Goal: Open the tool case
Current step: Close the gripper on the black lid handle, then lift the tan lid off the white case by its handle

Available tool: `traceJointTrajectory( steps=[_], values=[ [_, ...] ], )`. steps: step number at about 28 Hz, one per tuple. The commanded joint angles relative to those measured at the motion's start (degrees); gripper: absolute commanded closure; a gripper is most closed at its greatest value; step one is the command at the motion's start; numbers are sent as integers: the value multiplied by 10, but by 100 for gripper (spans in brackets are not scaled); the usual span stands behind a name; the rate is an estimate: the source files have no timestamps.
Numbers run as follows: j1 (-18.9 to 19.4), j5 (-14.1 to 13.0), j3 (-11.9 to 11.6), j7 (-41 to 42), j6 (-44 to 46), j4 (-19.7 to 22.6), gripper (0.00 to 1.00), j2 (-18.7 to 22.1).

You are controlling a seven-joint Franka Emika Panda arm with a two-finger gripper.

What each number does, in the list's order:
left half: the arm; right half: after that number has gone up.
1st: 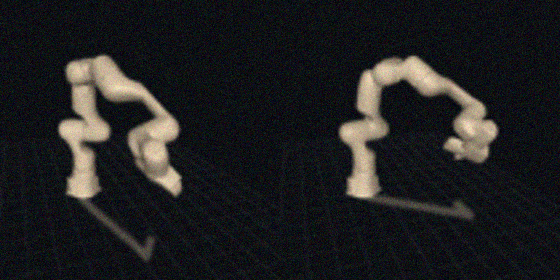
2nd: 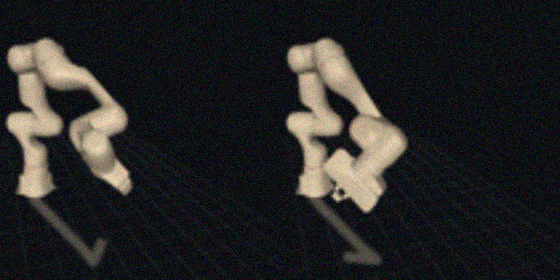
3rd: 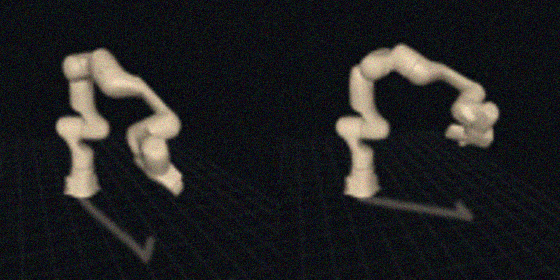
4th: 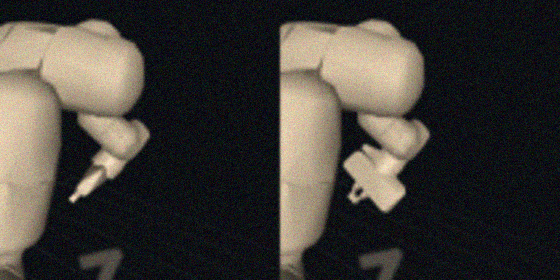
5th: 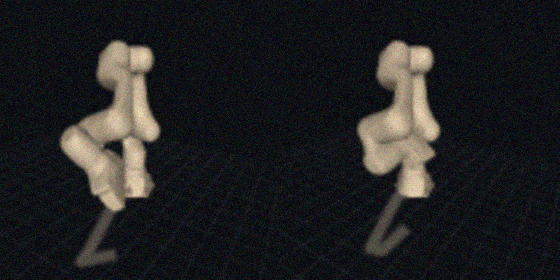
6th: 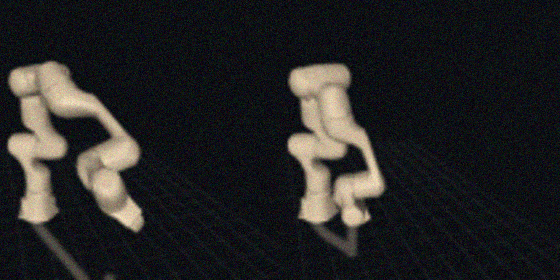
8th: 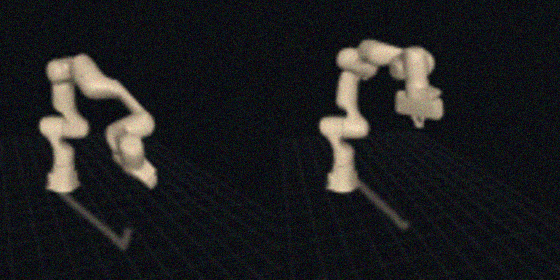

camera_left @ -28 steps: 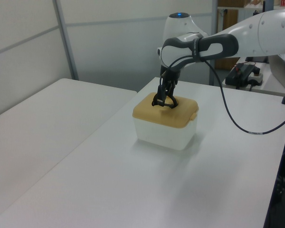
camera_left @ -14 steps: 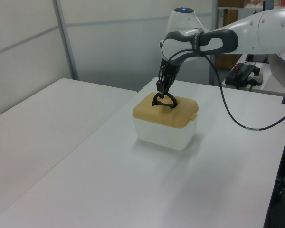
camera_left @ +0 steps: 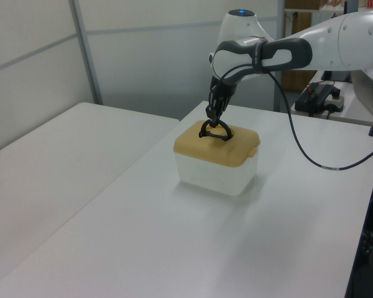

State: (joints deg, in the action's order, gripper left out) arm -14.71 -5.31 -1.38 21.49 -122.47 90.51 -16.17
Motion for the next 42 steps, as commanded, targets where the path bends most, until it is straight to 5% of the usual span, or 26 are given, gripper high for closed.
traceJointTrajectory(
  steps=[1,6,15,30,42],
  values=[
    [-3,-11,2,17,34,-15,100,10],
    [-1,-13,5,16,113,-62,100,18],
    [19,-20,12,10,127,-66,100,38],
    [150,-8,18,-103,127,-48,100,43],
    [255,28,18,-213,106,28,100,54]
  ],
)
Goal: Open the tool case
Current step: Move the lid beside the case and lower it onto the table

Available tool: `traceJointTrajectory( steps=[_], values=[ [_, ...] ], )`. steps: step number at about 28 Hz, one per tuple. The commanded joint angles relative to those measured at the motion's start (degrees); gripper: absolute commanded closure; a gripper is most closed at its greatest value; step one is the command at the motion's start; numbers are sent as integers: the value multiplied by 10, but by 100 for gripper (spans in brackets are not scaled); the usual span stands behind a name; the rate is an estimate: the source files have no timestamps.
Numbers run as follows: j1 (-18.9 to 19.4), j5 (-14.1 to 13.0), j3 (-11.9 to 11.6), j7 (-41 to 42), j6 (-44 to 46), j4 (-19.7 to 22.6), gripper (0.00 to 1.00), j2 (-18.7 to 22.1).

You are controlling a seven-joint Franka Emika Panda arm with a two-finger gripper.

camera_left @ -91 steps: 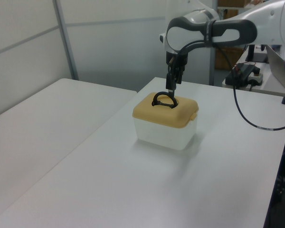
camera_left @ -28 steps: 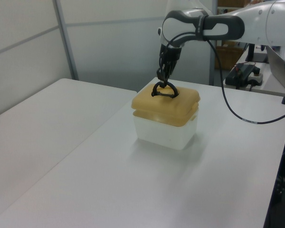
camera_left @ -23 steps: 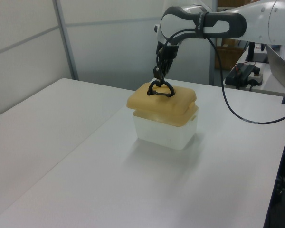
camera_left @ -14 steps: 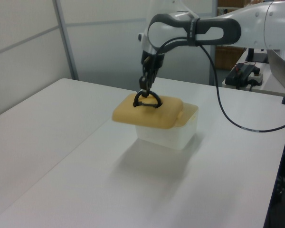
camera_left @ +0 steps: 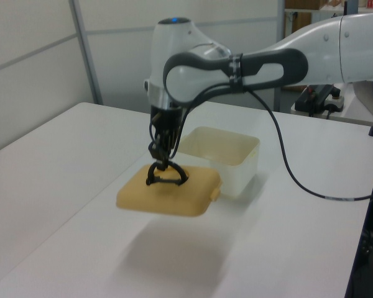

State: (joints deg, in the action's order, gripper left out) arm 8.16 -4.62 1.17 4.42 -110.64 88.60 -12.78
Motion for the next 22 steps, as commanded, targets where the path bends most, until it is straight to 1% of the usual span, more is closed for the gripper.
traceJointTrajectory(
  steps=[1,4,9,12,14,16,18,19,22],
  values=[
    [29,22,-7,-48,-19,54,100,20],
    [36,24,-7,-59,-55,86,100,21],
    [40,31,-7,-60,-98,112,100,16],
    [41,32,-7,-60,-145,136,100,7],
    [54,33,-7,-64,-183,154,100,-2],
    [57,37,-7,-76,-206,163,100,-8],
    [58,53,-7,-96,-228,171,100,-15],
    [61,73,-7,-119,-244,177,100,-22],
    [64,97,-7,-154,-265,176,100,-41]
  ],
)
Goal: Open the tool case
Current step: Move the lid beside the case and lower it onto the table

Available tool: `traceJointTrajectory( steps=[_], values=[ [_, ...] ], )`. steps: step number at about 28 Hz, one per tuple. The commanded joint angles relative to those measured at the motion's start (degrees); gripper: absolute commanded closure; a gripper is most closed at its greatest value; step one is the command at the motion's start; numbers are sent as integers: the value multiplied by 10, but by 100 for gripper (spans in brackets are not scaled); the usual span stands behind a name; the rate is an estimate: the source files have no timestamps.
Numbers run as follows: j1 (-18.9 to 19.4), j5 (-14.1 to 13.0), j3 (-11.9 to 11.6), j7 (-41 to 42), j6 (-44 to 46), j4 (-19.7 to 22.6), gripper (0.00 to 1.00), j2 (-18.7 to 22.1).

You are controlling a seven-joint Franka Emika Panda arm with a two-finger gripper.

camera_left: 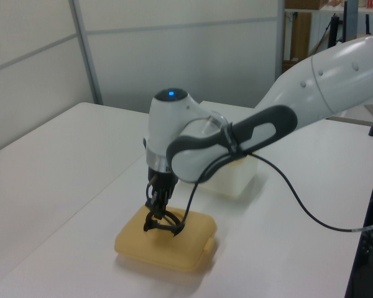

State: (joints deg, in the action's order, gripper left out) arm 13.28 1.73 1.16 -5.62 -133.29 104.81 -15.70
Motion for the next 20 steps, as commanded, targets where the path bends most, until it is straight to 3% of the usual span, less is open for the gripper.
traceJointTrajectory(
  steps=[1,15,16,18,20],
  values=[
    [14,36,-7,-60,-43,14,100,-14],
    [14,54,-7,-77,-83,8,97,-38],
    [14,54,-7,-77,-82,8,87,-38],
    [13,55,-7,-77,-80,7,55,-38],
    [13,55,-8,-77,-79,5,0,-37]
  ],
)
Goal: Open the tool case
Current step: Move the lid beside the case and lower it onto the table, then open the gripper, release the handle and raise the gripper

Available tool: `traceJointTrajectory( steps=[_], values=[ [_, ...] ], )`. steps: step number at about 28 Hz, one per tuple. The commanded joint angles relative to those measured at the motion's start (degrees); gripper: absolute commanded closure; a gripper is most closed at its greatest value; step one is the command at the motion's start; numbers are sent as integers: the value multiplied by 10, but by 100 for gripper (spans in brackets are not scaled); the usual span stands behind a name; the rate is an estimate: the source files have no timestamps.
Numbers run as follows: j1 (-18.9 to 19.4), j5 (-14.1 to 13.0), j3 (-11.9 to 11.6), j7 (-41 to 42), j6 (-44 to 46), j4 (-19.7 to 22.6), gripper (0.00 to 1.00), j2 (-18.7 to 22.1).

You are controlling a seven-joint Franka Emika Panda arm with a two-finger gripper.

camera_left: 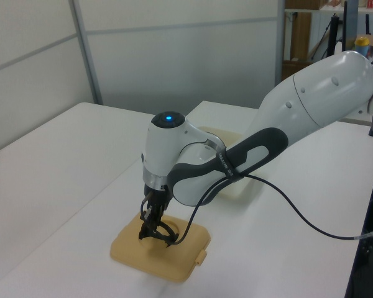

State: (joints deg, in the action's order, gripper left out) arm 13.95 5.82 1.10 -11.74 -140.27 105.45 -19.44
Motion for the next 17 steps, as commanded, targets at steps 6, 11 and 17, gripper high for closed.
traceJointTrajectory(
  steps=[6,11,17],
  values=[
    [-7,5,-14,-14,80,-49,0,16],
    [-23,-10,-15,-14,179,-118,0,22],
    [-41,-9,-15,-11,262,-145,0,59]
  ],
)
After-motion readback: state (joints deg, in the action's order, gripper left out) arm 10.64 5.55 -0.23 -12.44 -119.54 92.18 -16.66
